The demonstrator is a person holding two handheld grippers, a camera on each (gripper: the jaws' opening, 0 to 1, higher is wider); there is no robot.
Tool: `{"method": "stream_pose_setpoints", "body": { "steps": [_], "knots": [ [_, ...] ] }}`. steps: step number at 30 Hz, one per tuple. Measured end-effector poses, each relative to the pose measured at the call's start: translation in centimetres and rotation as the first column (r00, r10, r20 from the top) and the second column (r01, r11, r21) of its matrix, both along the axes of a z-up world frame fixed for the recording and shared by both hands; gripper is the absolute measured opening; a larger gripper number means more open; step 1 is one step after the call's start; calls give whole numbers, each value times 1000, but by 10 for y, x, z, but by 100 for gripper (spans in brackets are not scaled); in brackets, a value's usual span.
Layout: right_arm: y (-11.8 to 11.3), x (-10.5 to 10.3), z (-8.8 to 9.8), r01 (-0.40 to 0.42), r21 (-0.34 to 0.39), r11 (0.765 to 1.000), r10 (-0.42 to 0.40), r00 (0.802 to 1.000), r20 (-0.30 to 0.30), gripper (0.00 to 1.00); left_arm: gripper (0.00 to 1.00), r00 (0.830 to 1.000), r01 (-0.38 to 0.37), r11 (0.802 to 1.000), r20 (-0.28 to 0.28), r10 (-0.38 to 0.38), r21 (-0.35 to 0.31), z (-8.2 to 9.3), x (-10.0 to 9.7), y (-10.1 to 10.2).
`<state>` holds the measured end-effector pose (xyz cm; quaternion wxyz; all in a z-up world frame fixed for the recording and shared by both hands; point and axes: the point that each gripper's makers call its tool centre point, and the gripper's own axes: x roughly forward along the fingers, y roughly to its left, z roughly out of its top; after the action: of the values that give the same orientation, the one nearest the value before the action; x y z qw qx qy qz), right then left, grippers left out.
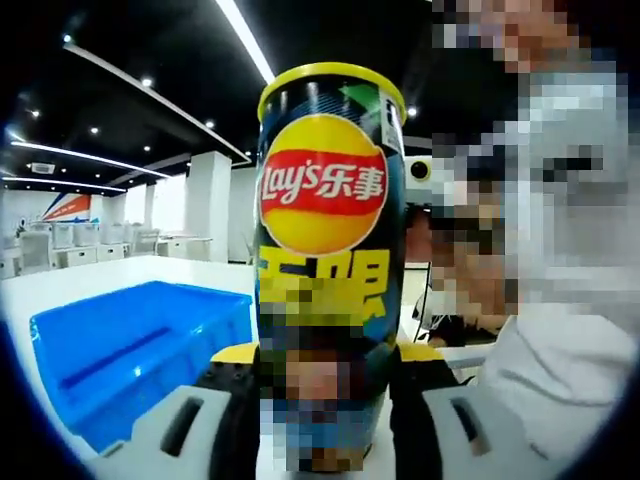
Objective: Open the lid of the chip container on the table, take out the chips, place them into the box in front of the container, and close the lid
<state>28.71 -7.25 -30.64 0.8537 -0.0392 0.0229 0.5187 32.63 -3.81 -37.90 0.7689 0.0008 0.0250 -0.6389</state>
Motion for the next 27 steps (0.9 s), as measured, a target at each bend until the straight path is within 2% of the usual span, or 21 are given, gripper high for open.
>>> {"method": "stream_pose_setpoints", "body": {
  "steps": [5,8,10,12,19,23,25,27],
  "knots": [
    [2,3,-5,11,-4,1000,-11,999,-33,77,50,1000,13,1000,1,-13,-4,0,-2,-1],
    [4,9,-5,46,10,999,-45,998,-46,72,49,1000,13,1000,1,-13,-6,0,-3,-1],
    [5,16,1,80,25,996,-80,997,-15,68,49,1000,12,1000,3,-12,-4,0,-3,-1],
    [11,16,4,77,28,997,-77,997,-1,65,49,1000,11,1000,5,-11,-3,0,-4,-1],
    [32,24,14,76,57,995,-76,997,1,75,49,1000,13,1000,3,-13,1,0,-4,-1],
    [38,38,28,150,92,984,-154,987,35,74,49,1000,17,1000,5,-17,7,0,-5,-2],
    [36,47,34,208,116,971,-213,977,25,73,49,1000,20,1000,6,-20,10,0,-5,-2],
    [40,48,37,200,116,973,-203,979,12,68,49,1000,22,1000,6,-22,12,0,-6,-2]
  ]
}}
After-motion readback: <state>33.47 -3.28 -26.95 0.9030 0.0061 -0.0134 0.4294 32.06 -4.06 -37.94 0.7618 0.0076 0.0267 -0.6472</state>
